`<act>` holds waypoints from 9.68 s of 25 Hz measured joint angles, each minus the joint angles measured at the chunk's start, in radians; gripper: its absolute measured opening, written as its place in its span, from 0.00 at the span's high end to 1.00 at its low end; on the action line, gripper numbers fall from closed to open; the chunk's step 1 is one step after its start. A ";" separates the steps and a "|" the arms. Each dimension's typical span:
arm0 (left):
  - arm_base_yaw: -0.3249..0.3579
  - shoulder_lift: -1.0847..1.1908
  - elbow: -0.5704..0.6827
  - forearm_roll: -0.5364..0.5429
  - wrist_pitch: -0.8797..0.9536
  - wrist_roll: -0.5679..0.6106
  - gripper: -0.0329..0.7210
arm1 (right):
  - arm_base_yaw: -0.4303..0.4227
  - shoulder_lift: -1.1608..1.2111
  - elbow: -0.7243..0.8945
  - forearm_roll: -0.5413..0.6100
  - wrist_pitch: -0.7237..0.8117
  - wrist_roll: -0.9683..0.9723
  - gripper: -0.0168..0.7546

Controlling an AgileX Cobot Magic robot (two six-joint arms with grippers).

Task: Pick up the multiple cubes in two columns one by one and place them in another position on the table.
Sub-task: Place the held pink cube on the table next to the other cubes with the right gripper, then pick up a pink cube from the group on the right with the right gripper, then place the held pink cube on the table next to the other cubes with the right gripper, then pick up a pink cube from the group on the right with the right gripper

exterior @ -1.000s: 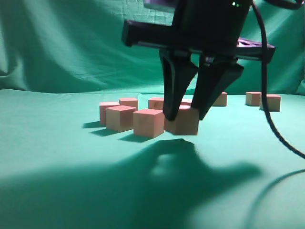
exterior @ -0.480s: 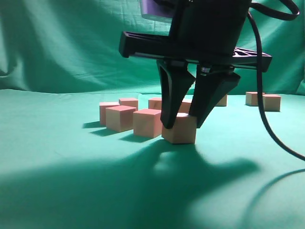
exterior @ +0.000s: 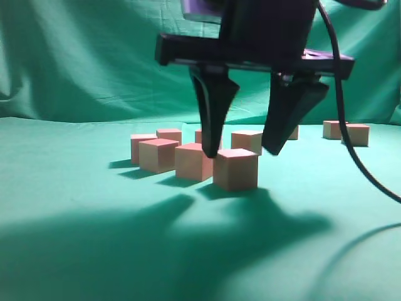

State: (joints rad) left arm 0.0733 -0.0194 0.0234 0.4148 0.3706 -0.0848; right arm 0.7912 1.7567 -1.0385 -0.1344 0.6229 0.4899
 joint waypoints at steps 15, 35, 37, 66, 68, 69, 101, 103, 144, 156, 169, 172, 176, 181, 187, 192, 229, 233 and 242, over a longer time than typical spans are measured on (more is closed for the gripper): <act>0.000 0.000 0.000 0.000 0.000 0.000 0.96 | -0.002 -0.002 -0.329 -0.021 0.570 -0.212 0.32; 0.000 0.000 0.000 0.000 0.000 0.000 0.96 | -0.640 -0.002 -0.446 -0.050 0.407 -0.252 0.32; 0.000 0.000 0.000 0.000 0.000 0.000 0.96 | -0.691 0.030 -0.446 0.023 0.340 -0.270 0.32; 0.000 0.000 0.000 0.000 0.000 0.000 0.96 | -0.700 0.346 -0.460 0.163 -0.024 -0.427 0.56; 0.000 0.000 0.000 0.000 0.000 0.000 0.96 | -0.696 0.350 -0.462 0.163 -0.024 -0.427 0.66; 0.000 0.000 0.000 0.000 0.000 0.000 0.96 | -0.694 0.350 -0.461 0.165 -0.024 -0.427 0.65; 0.000 0.000 0.000 0.000 0.000 0.000 0.96 | -0.679 -0.634 -0.023 0.578 0.306 -0.750 0.65; 0.000 0.000 0.000 0.000 0.000 0.000 0.96 | -0.669 -0.663 0.053 0.672 0.299 -0.838 0.65; 0.000 0.000 0.000 0.000 0.000 0.000 0.96 | -0.011 -0.118 0.162 0.440 -0.056 -0.841 0.65; 0.000 0.000 0.000 0.000 0.000 0.000 0.96 | -0.011 -0.054 0.162 0.444 -0.103 -0.822 0.65; 0.000 0.000 0.000 0.000 0.000 0.000 0.96 | -0.011 -0.052 0.126 0.444 -0.018 -0.803 0.30; 0.000 0.000 0.000 0.000 0.000 0.000 0.96 | -0.011 -0.052 0.051 0.437 0.100 -0.787 0.29; 0.000 0.000 0.000 0.000 0.000 0.000 0.96 | -0.011 -0.052 -0.094 0.374 0.325 -0.716 0.29; 0.000 0.000 0.000 0.000 0.000 0.000 0.96 | -0.011 -0.050 -0.277 0.265 0.569 -0.663 0.29; 0.000 0.000 0.000 0.000 0.000 0.000 0.96 | -0.011 -0.050 -0.466 0.064 0.604 -0.563 0.29; 0.000 0.000 0.000 0.000 0.000 0.000 0.96 | -0.082 -0.050 -0.576 -0.128 0.609 -0.404 0.29; 0.000 0.000 0.000 0.000 0.000 0.000 0.96 | -0.503 0.592 -0.936 -0.041 0.159 -0.209 0.61; 0.000 0.000 0.000 0.000 0.000 0.000 0.96 | -0.503 0.592 -0.936 -0.041 0.163 -0.209 0.63; 0.000 0.000 0.000 0.000 0.000 0.000 0.96 | -0.503 0.597 -1.121 -0.018 0.392 -0.226 0.63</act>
State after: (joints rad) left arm 0.0733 -0.0194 0.0234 0.4148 0.3706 -0.0848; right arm 0.2884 2.3532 -2.1597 -0.1524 1.0145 0.2634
